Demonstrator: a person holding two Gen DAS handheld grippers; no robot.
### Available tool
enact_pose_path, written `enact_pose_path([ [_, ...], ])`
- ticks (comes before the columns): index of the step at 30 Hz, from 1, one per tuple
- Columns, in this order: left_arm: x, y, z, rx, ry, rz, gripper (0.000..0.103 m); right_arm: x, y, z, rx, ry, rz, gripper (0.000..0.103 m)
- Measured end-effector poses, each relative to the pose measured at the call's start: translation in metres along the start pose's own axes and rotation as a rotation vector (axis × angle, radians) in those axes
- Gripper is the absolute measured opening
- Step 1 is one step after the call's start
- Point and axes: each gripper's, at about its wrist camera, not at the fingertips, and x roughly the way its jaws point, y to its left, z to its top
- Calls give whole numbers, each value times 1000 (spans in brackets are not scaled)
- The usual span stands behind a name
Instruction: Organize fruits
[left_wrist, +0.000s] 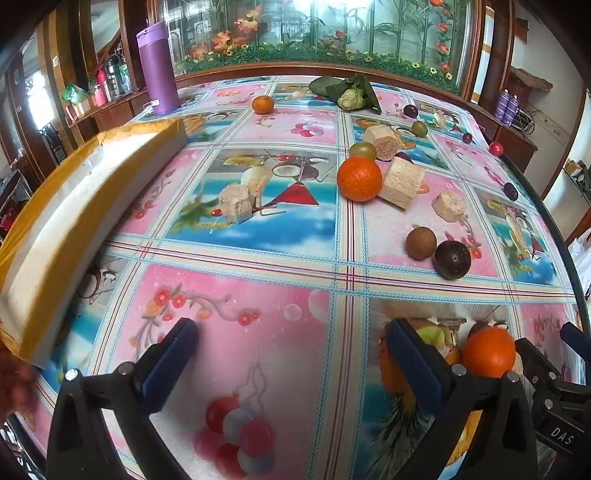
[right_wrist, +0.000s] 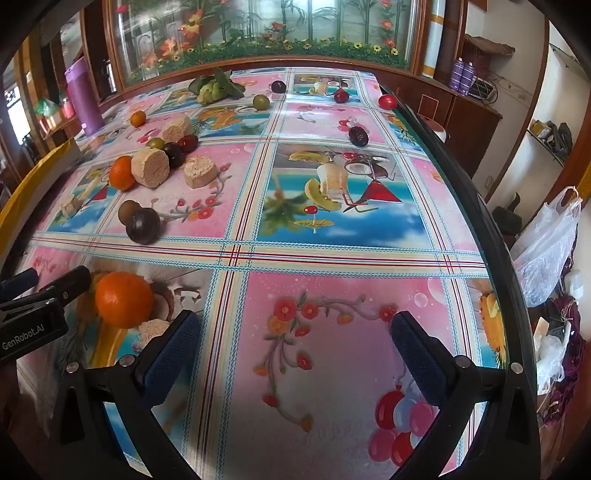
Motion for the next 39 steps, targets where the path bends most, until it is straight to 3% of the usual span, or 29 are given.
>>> enact_pose_path([
  [30,2,1,0,-5,-3,2,103,-1,1,0,-5,-6,-8,103],
  [35,-1,3,3,24,6,-12,103,-1,2,3,-3,29,-19,103],
  [39,-8,18,4,24,-2,20,103,-14,8,6,-19,6,-33,103],
])
